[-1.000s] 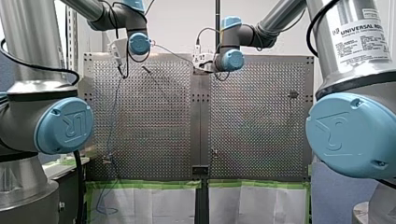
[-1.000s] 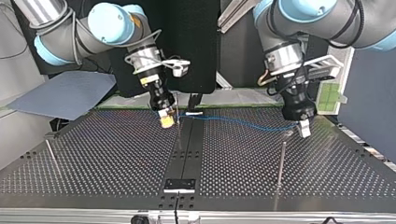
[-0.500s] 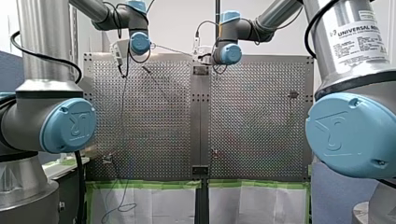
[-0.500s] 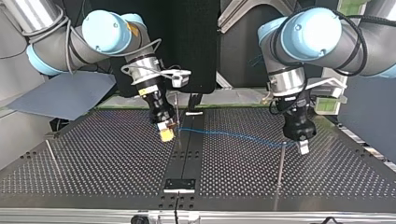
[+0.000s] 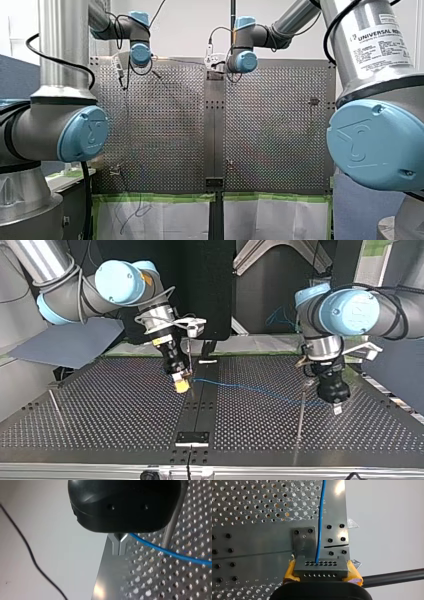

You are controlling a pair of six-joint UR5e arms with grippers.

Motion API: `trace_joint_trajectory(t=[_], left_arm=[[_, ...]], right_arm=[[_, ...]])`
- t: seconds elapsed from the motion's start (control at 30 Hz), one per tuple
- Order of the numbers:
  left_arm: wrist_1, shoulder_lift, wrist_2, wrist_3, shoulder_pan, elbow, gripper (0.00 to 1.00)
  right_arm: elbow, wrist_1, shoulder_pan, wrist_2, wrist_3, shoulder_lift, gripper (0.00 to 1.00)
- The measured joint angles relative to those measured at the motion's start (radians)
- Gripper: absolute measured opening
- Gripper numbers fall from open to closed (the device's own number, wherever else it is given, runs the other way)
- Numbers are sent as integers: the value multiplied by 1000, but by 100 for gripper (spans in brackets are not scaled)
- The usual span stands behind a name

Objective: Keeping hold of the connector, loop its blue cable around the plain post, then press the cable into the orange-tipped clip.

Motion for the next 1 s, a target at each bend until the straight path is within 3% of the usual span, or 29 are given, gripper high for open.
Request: trace_joint_trajectory(t=[0.2, 0.43, 1.0], left_arm=[[12, -24, 61, 1, 59, 0, 0], [32, -49, 128, -1, 74, 5, 0], [43, -97, 203, -38, 130, 54, 0]], right_arm=[[-1, -13, -1, 0, 1, 4, 0], [-2, -33, -1, -3, 3, 14, 0], [-32, -55, 1, -20, 3, 76, 0]])
